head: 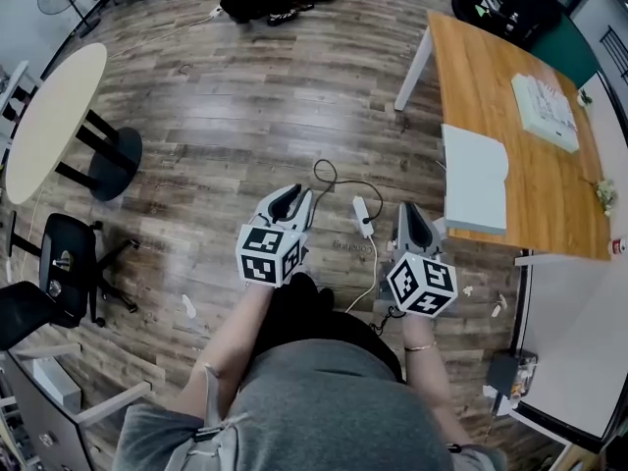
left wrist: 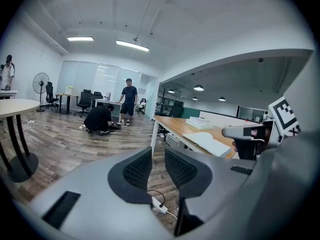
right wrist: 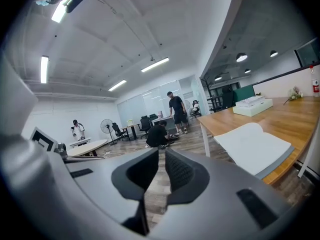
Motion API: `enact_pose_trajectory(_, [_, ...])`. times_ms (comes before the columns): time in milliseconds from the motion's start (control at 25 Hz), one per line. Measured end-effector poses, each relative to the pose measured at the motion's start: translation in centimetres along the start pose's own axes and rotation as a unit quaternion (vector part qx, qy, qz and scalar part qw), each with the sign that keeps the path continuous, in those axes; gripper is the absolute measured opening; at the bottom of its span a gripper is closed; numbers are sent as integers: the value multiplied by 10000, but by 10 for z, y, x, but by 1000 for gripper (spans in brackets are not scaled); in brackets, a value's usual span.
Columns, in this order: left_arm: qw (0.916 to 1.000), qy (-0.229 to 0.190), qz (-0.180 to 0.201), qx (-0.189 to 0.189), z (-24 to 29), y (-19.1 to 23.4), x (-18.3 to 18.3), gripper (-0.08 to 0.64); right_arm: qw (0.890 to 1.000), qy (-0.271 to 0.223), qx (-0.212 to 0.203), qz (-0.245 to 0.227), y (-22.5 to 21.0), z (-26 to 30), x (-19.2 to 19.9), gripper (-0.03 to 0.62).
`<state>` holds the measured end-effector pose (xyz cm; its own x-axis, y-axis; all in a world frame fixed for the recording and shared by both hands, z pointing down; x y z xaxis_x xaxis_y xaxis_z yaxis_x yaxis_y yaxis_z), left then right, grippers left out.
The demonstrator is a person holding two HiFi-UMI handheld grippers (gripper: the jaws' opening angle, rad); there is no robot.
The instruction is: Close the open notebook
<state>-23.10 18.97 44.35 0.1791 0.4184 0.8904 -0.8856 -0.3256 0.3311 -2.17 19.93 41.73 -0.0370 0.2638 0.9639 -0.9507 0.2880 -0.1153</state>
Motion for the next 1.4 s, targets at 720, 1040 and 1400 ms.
enact_pose_trajectory(720, [9995, 308, -69, 100, 85, 49, -21, 153, 9991, 330, 50, 270, -22, 90, -3, 147])
enact_pose_trajectory(1040, [9986, 418, 87, 326, 152, 99, -63, 154, 9984, 282, 411, 255, -29, 173, -32, 147])
enact_pose_trajectory(1400, [9962, 472, 196, 704, 212, 130, -101, 153, 9953, 138, 907, 314, -37, 223, -56, 149])
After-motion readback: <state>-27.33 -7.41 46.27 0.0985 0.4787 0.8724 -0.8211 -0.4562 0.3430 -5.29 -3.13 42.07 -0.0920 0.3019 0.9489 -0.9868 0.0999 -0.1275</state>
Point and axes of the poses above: the fingertips, and each gripper's own axes: z forward along the fingers, y to its left, x out of its underside, the point moved 2 cm from there along -z, backward along the fingers, and after that the axes turned 8 degrees about -z, right-handed, at the moved point
